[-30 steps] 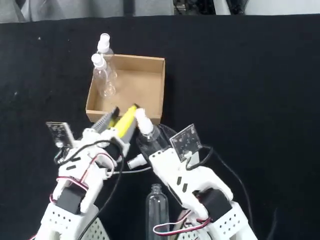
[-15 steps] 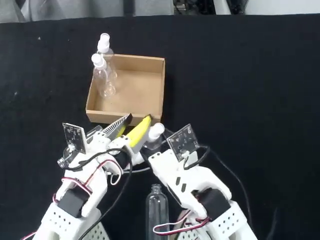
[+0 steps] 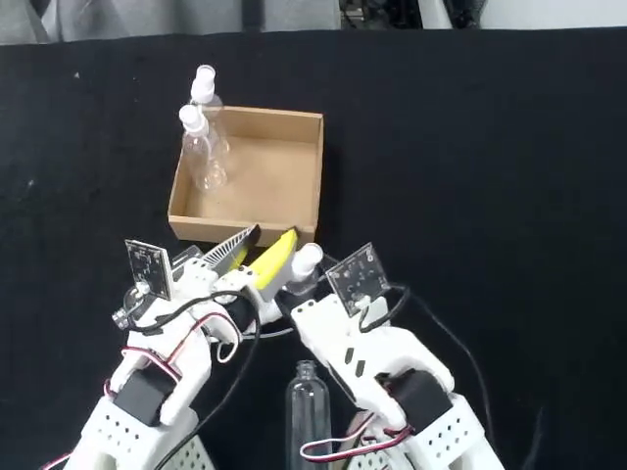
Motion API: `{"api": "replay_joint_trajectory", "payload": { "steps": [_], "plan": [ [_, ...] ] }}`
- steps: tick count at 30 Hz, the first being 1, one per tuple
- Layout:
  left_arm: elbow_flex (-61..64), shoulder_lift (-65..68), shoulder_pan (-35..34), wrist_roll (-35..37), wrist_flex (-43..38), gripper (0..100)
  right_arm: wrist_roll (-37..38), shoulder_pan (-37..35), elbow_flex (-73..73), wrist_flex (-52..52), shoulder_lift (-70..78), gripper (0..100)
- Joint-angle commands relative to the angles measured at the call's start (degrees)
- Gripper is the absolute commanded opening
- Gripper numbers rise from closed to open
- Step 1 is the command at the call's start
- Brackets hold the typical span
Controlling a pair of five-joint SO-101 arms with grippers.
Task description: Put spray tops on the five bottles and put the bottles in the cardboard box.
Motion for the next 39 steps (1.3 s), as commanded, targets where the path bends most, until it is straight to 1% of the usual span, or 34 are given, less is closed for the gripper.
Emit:
{"api": "replay_joint_trajectory", "payload": {
  "steps": [1, 6, 18, 22, 25, 29, 36, 39],
  "plan": [
    [0.6, 0.1, 1.1, -0.5, 0.1, 19, -0.4, 5.5, -3.5, -0.1, -5.7, 2.7],
    [0.4, 0.1, -2.2, -0.5, -0.3, 19, -0.5, 7.6, -3.2, -0.1, -5.7, 2.7],
    [-2.9, 0.1, -8.9, -1.1, -0.3, 19, -0.5, 7.9, -2.1, -0.1, -5.7, 2.6],
    [-5.7, 0.1, -12.0, -1.2, 0.0, 19, -0.5, 10.5, -2.1, -0.4, -5.7, 2.6],
    [-6.5, 0.1, -14.5, -4.0, 0.2, 19, -0.5, 11.9, -2.1, -0.4, -5.7, 2.6],
    [-6.4, 0.1, -19.1, -5.5, 0.2, 19, -0.5, 12.0, -2.1, -0.4, -5.7, 2.6],
    [-5.6, 0.1, -30.3, -5.4, 0.2, 19, -0.5, 12.0, -2.1, -0.4, -5.7, 2.6],
    [-3.8, 0.1, -32.7, -5.2, 0.2, 19, -0.5, 12.0, -2.1, -0.4, -5.7, 2.7]
  ]
}}
